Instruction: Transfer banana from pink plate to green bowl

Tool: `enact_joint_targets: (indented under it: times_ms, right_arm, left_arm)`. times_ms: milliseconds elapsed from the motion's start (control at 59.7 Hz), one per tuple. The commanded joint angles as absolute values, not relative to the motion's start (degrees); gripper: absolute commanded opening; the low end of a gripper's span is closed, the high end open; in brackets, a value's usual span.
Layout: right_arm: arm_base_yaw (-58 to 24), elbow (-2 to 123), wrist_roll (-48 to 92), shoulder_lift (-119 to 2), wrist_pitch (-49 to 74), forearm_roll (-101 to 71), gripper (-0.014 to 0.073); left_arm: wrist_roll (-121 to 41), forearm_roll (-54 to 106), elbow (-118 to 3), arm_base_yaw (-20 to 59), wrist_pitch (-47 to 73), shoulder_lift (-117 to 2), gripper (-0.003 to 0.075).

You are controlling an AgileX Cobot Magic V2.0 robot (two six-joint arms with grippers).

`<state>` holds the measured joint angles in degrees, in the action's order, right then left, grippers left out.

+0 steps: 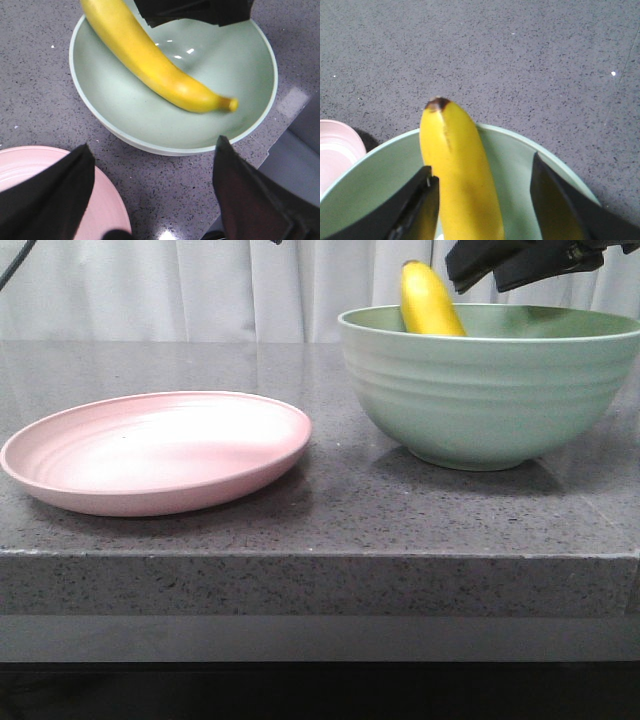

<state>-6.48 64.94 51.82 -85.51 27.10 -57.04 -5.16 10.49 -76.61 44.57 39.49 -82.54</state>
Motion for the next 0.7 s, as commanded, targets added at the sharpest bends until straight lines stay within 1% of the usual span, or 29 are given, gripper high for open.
enact_joint_targets:
  times_ms: [0,50,67,117,151,184,201,268,335,352,385,536,686]
  right_arm:
    - [-6.42,66.99,52.5,-81.89,26.51,-58.84,0.0412]
    - [-6.42,66.99,52.5,-81.1,27.06,-58.84,0.0367]
    - [-6.42,66.99,52.5,-80.91,27.2,-58.84,0.0337]
    - [-6.42,66.99,52.5,-80.23,27.7,-58.84,0.0264]
    - [-6.42,66.99,52.5,-79.64,27.99,-58.84,0.0166]
    - [-6.42,66.99,52.5,-79.27,28.2,-58.84,0.0109]
    - [-6.42,66.99,52.5,-79.09,28.28,-58.84,0.0067]
    - [-6.42,66.99,52.5,-78.58,28.36,-58.84,-0.0042]
    - [-6.42,66.99,52.5,-78.27,28.87,-58.84,-0.0123]
    - [-6.42,66.99,52.5,-78.18,29.04,-58.89,-0.0117]
    - [-6.42,66.99,52.5,-77.92,29.6,-58.89,-0.0111]
    - [-6.85,67.05,53.59,-75.53,35.7,-57.61,-0.011]
    - [-10.75,67.05,55.17,-70.29,36.43,-50.25,-0.0106]
  left_arm:
    - [-5.03,11.21,-78.38,45.13,35.74,-80.72,0.0493]
    - [-5.03,11.21,-78.38,45.13,35.19,-80.72,0.0482]
    - [-5.03,11.21,-78.38,45.13,35.05,-80.72,0.0474]
    - [-5.03,11.1,-78.38,45.13,34.67,-80.72,0.0429]
    - [-5.03,11.1,-78.38,45.13,34.53,-80.72,0.0372]
    - [-5.03,11.1,-78.38,45.13,34.4,-80.72,0.0316]
    - [-5.03,11.1,-78.38,45.13,34.4,-80.72,0.0291]
    - [-5.03,10.83,-78.38,45.02,34.29,-80.72,0.0164]
    - [-5.03,9.89,-78.38,45.02,33.75,-80.72,0.0055]
    - [-5.03,9.76,-78.38,45.02,33.58,-80.72,0.0021]
    - [-5.03,9.42,-78.38,45.02,33.17,-80.72,-0.002]
    - [-4.48,8.11,-78.38,43.77,29.1,-80.63,-0.002]
    - [-3.03,8.11,-78.38,37.08,24.5,-79.14,-0.002]
